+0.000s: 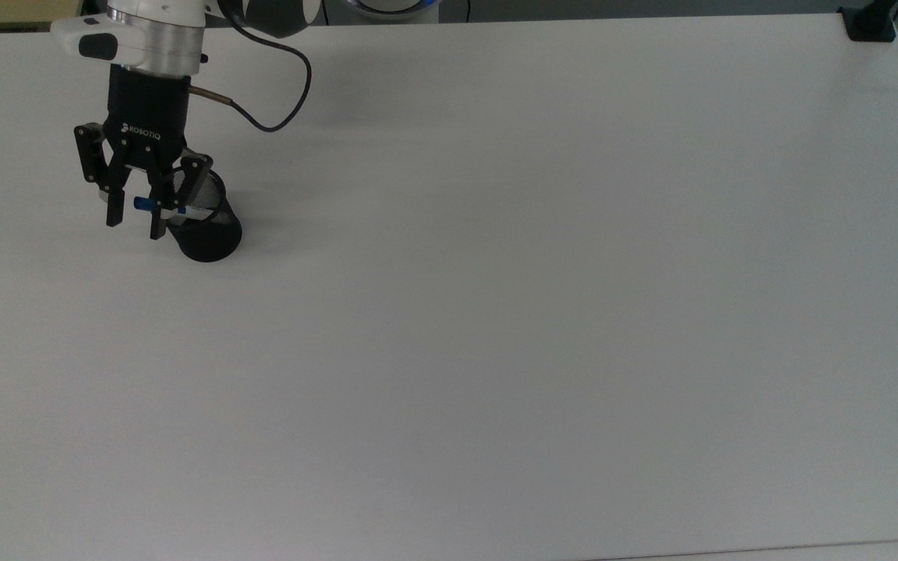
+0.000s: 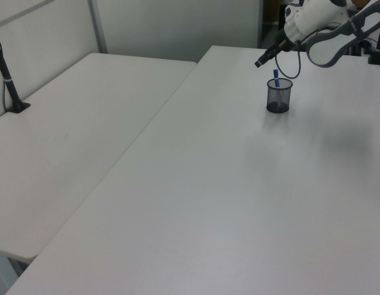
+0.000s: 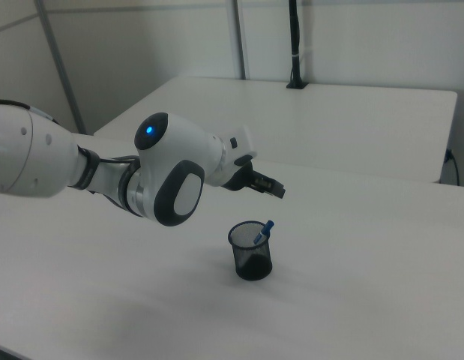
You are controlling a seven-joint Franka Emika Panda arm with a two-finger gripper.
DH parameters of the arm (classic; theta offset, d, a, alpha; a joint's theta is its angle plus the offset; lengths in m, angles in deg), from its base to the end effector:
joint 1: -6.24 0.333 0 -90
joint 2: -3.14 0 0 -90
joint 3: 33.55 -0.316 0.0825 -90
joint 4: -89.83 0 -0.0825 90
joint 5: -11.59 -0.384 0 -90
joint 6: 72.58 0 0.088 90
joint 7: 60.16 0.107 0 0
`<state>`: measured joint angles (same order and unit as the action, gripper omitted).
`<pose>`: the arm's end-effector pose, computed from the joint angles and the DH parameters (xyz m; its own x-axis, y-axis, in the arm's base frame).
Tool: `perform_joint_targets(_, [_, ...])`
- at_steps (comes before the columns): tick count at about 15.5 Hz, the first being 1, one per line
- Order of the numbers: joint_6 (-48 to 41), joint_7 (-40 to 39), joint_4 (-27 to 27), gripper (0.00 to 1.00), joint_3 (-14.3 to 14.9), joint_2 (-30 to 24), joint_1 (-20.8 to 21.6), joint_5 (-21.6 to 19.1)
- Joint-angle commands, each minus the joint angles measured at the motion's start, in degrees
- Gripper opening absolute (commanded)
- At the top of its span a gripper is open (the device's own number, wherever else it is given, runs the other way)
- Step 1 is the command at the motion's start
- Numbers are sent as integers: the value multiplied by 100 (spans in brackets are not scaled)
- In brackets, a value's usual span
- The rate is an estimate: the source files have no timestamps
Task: Insert the marker
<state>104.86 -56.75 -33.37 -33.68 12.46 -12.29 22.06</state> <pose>0.5820 -0.1777 0.4181 0.7056 -0.1057 0.7006 -0.2363 -0.9673 0.0921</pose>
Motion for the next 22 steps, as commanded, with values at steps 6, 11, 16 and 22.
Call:
perform_joint_targets(6, [-1242,775,163,100,-49,-781,156,25])
perform_joint_targets(11, [-4370,951,1559,100,-49,-1037,569,-255])
perform_joint_targets(16, [-6745,951,2554,100,-40,-1133,885,-774])
perform_joint_targets(22, [-8110,1039,2634,100,223,-1485,1658,-889])
